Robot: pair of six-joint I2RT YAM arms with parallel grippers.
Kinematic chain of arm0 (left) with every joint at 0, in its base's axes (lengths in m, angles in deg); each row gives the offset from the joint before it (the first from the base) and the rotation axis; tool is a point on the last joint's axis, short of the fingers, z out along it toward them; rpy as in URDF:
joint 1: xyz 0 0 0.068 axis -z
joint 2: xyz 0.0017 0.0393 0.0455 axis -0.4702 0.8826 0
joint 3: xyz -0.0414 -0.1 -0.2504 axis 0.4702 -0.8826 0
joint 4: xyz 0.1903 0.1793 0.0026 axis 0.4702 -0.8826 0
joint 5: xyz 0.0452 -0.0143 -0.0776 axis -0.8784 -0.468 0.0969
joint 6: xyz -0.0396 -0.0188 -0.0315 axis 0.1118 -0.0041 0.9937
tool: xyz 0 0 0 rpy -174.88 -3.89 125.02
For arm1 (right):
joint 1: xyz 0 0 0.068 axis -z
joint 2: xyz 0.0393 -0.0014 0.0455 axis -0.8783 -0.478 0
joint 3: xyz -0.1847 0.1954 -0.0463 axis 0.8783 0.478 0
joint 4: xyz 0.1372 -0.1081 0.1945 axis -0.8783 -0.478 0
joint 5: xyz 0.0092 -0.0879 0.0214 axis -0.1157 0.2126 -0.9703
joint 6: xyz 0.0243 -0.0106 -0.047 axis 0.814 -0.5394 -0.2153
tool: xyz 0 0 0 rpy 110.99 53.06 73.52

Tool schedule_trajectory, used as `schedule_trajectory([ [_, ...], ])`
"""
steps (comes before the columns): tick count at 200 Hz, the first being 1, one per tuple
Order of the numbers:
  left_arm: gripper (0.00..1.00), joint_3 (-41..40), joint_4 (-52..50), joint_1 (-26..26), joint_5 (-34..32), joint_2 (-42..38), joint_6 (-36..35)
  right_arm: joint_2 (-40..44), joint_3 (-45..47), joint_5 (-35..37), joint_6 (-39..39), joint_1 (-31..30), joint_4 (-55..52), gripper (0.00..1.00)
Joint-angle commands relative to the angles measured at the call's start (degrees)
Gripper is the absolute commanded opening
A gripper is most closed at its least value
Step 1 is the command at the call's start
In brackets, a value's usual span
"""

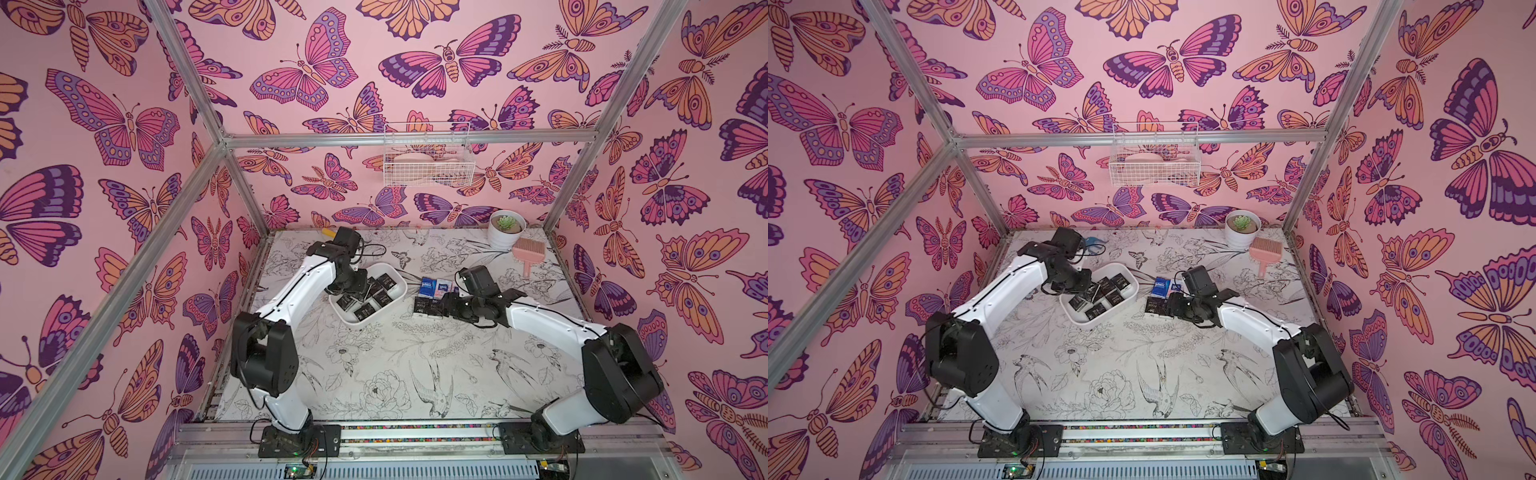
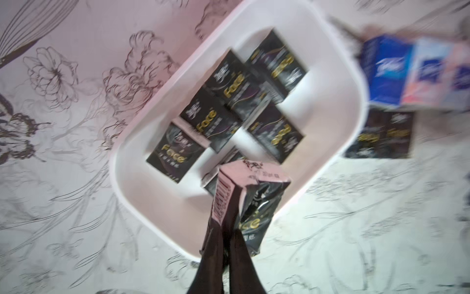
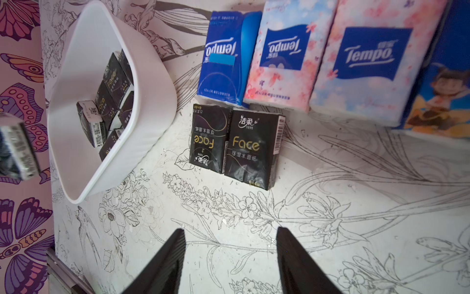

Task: Take the pocket tissues out of the storage box
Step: Place the pocket tissues at the center of the board.

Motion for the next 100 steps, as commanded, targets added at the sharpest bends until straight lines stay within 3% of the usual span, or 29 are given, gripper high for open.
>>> schedule_trajectory([
  [1,0.07,-5.00,6.98,5.88,5.76,-2.97,11.21,1.60,0.82,0.82,-1.48,0.81,-3.05,0.61],
  [49,0.08,-13.50,20.98,18.78,4.43,-0.10,27.72,2.88,3.45,0.67,-1.79,0.85,-4.10,0.61],
  [100,0.08,-16.16,27.60,24.04,3.39,6.89,34.21,4.68,6.13,-0.16,-1.99,0.85,-4.83,0.61],
])
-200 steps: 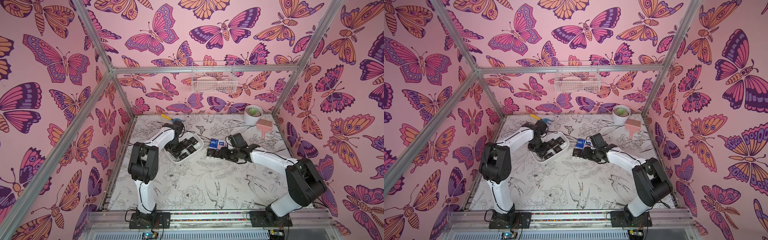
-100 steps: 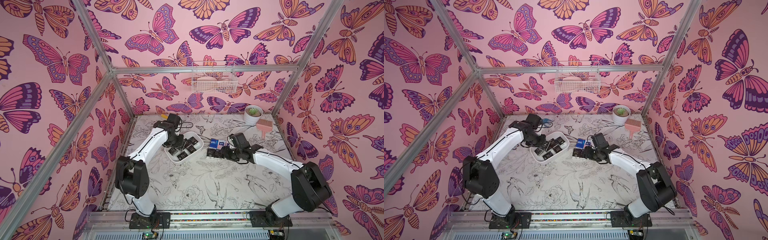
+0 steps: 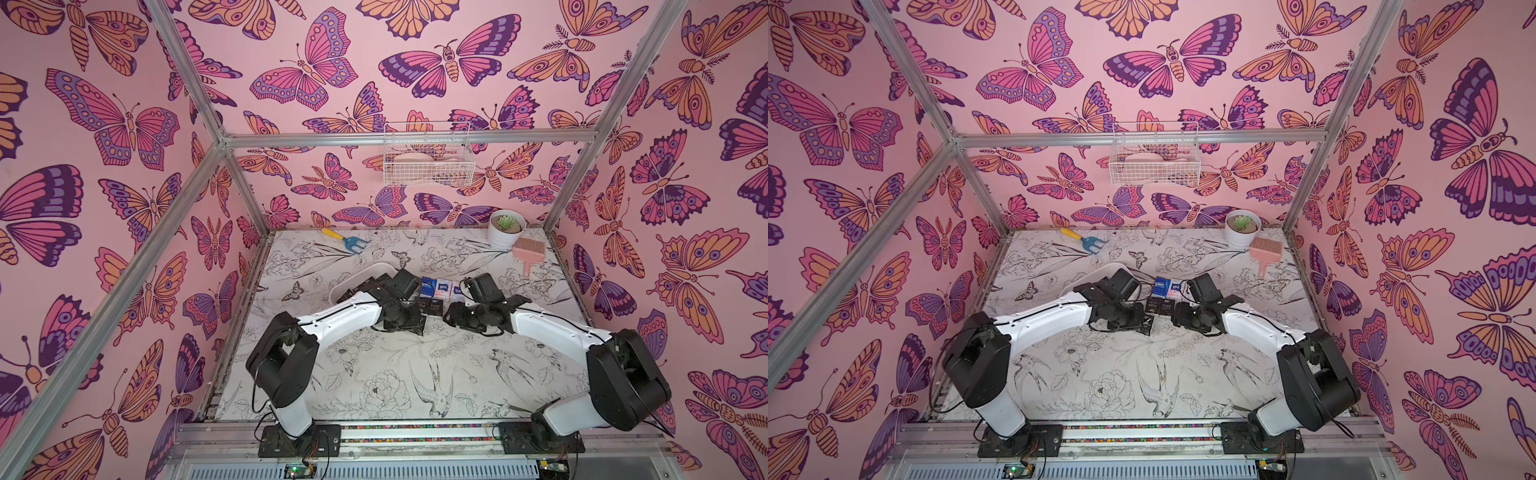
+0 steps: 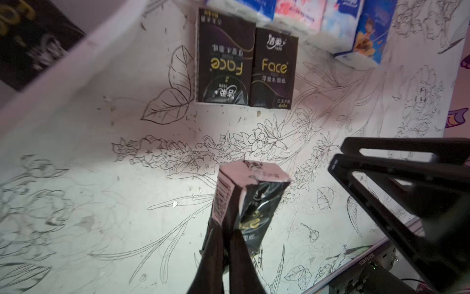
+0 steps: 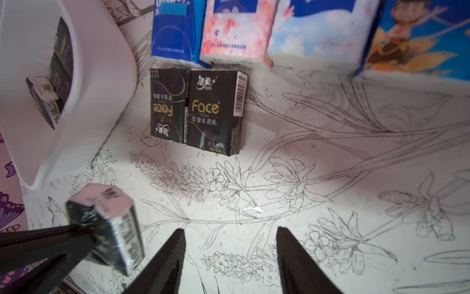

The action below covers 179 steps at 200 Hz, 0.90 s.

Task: Take the pocket tissues out of the storage box
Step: Place the pocket tissues at the center of the board.

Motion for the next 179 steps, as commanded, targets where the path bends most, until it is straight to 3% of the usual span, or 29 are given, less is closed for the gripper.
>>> schedule_trajectory([
  [1,0.08,-1.13,5.24,1.00,-0.54,2.25,5.42,1.89,1.04,-0.35,-0.85,0.17,-1.70,0.61],
  [41,0.13,-1.55,5.77,1.64,-0.35,5.22,6.00,1.95,2.58,-1.51,1.10,-0.93,0.96,0.60],
  [78,0.24,-2.48,5.57,1.56,0.96,4.53,5.17,-0.13,2.76,-1.92,4.49,-4.50,5.17,0.60],
  [118,0.36,-3.36,2.02,-0.21,-1.18,-1.87,2.89,-2.60,3.33,-2.01,8.72,-7.52,11.17,0.60],
  [179,0.46,-5.15,-4.85,-8.94,-7.73,-13.85,-4.28,-9.86,1.04,-3.21,7.66,-8.57,13.60,0.56],
])
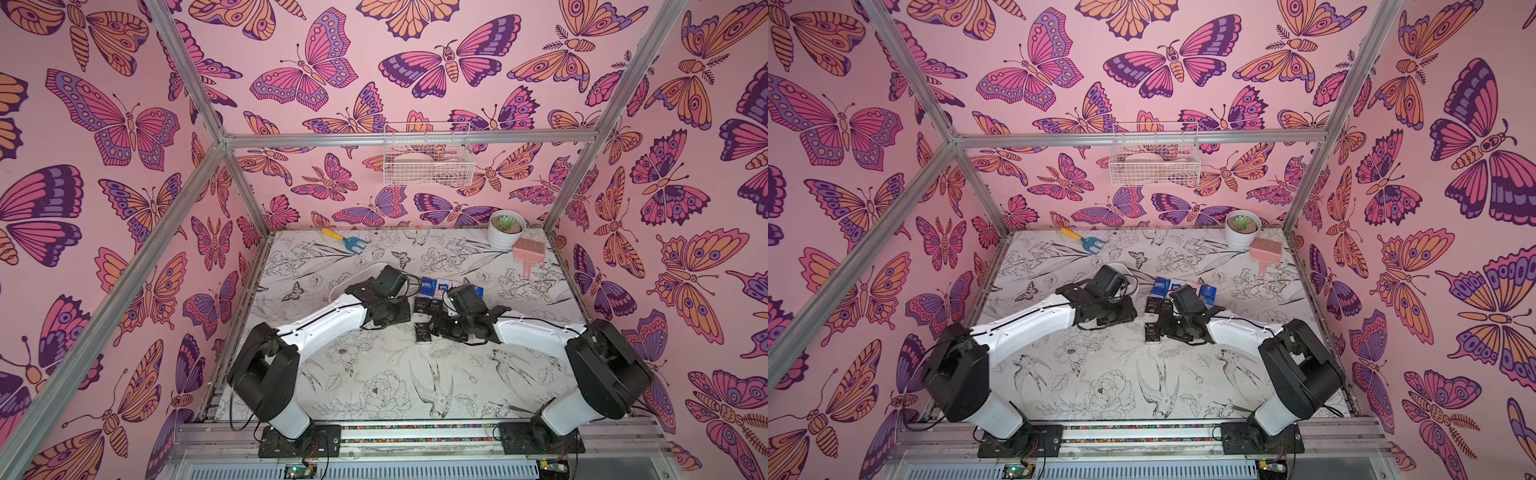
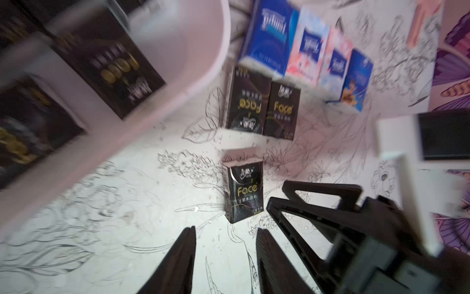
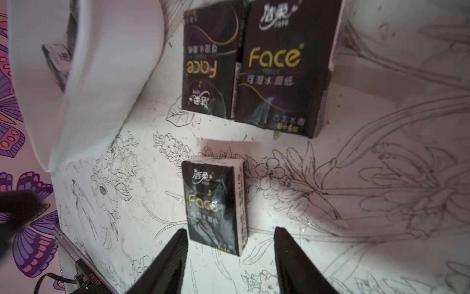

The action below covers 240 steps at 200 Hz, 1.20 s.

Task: Take the pocket tissues out of the storage box
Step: Place the pocket tissues at the center of the board, then move the pocket tissues to the center of the board.

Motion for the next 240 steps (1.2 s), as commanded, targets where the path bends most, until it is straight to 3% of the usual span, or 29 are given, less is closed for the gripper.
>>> schedule_trajectory([
  [1,0.46,-2.01,-4.47,-2.87,-3.30,-3.04,-4.01,-2.77,-1.69,-0.91,-0.18,-0.66,1.05,0.56],
  [55,0.47,-3.98,-5.09,-5.59,-3.83,-5.59,-5.11,-5.69,-3.06,-0.30,-0.55,-1.69,0.87,0.49],
  [103,0.47,-4.08,-5.50,-6.53,-4.17,-6.29,-5.99,-5.54,-2.28,0.95,0.24,-1.82,-0.47,0.29],
  [158,0.48,-3.77,-5.85,-8.89,-5.18,-7.75,-7.58,1.46,0.87,3.78,-0.20,-1.68,-5.32,0.13],
  [240,0.48,-2.08,-5.89,-10.95,-4.36,-7.61,-8.69,13.63,8.74,8.35,-0.59,5.72,-11.42,0.07],
])
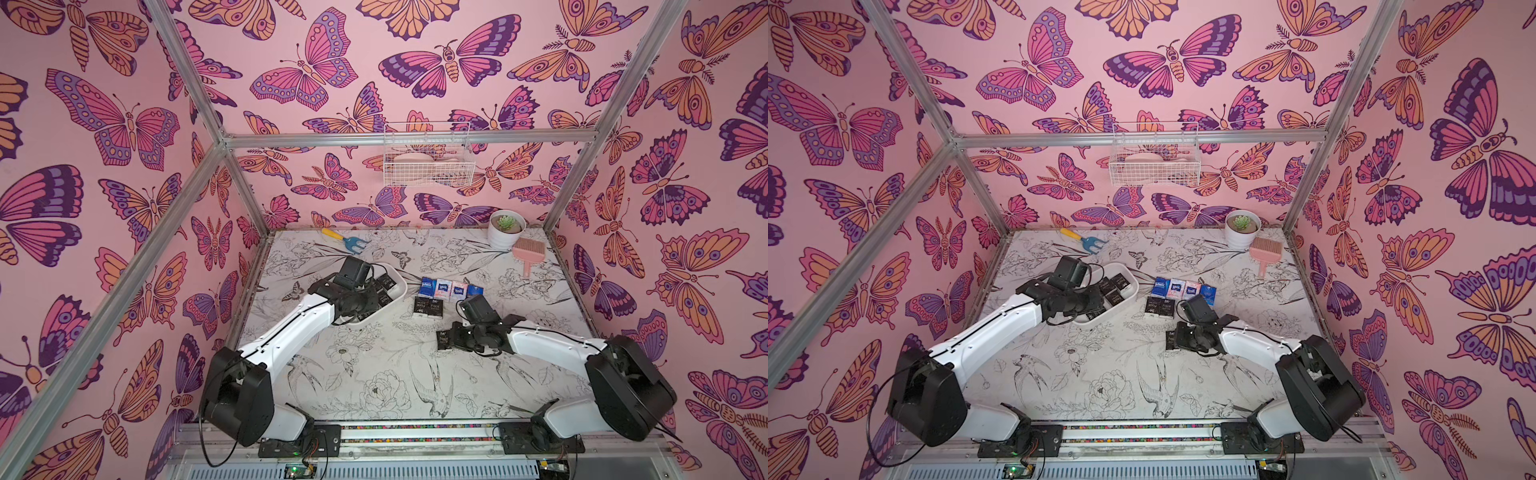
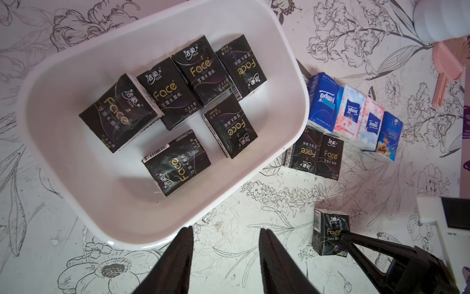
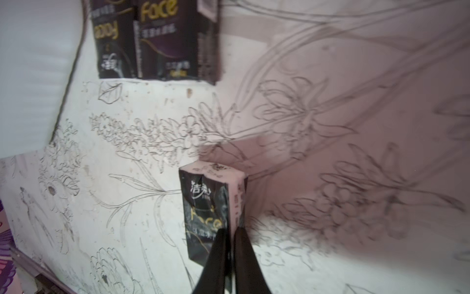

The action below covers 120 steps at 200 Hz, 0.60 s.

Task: Take the pocket tissues out of the storage box
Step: Move the pocket tissues to the center of the board.

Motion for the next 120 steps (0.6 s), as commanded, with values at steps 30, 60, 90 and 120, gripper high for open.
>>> schedule_trajectory([
  [30,0.48,1.47,-1.74,-0.46,0.28,0.13,-0.90,1.29,0.71,2.33,-2.03,7.09,-1.95,0.07],
  [60,0.48,1.25,-1.70,-0.42,0.41,0.31,-1.02,-3.46,-2.52,2.49,-2.51,8.90,0.92,0.07],
  [90,0.48,1.00,-1.79,-0.46,0.37,-0.05,-1.23,-7.56,-5.85,2.41,-2.09,9.20,3.06,0.08],
  [120,0.48,0.42,-1.80,-0.55,0.20,-0.50,-1.11,-11.61,-8.43,3.22,-1.41,9.51,3.99,0.08],
])
